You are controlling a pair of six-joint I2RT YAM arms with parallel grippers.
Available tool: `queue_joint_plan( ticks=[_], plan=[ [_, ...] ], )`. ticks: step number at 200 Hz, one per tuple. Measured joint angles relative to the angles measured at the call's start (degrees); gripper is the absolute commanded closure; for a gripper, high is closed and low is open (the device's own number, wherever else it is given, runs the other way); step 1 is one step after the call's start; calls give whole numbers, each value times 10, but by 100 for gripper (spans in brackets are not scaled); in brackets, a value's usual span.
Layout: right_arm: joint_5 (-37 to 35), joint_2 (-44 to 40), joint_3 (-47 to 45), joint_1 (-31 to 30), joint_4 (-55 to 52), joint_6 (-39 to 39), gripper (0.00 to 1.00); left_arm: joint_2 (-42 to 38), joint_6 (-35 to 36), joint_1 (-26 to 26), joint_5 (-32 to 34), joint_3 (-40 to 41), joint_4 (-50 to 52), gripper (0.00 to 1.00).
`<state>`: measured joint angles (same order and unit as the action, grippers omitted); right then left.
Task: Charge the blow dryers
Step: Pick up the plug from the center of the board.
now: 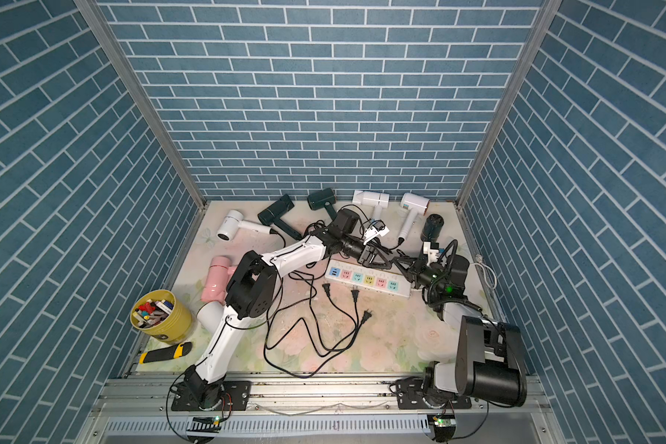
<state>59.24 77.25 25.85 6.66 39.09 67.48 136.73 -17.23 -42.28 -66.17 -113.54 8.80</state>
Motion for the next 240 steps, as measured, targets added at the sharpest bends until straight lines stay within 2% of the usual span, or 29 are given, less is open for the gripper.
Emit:
queue_joint_plan(
  ticks=[12,48,100,115,134,159,182,240],
  plan=[
    [-12,-8,1,0,-33,-22,100,-2,5,1,16,7,4,26],
    [-74,-75,19,2,-183,-113,100,-47,14,10,78,77,17,11],
    [-184,-150,35,3,-321,-209,100,-167,26,21,191,173,26,5],
    [-213,-169,34,3,-347,-224,100,-205,28,19,220,203,24,1],
    [-233,-184,34,3,-360,-233,100,-233,48,6,266,221,28,1],
    [-246,-182,34,3,-385,-239,100,-227,85,-22,316,206,46,1],
    [-252,-181,38,3,-414,-240,100,-179,119,-45,345,146,77,3],
    [-253,-181,52,3,-450,-240,100,-69,157,-78,324,12,155,13]
  ],
)
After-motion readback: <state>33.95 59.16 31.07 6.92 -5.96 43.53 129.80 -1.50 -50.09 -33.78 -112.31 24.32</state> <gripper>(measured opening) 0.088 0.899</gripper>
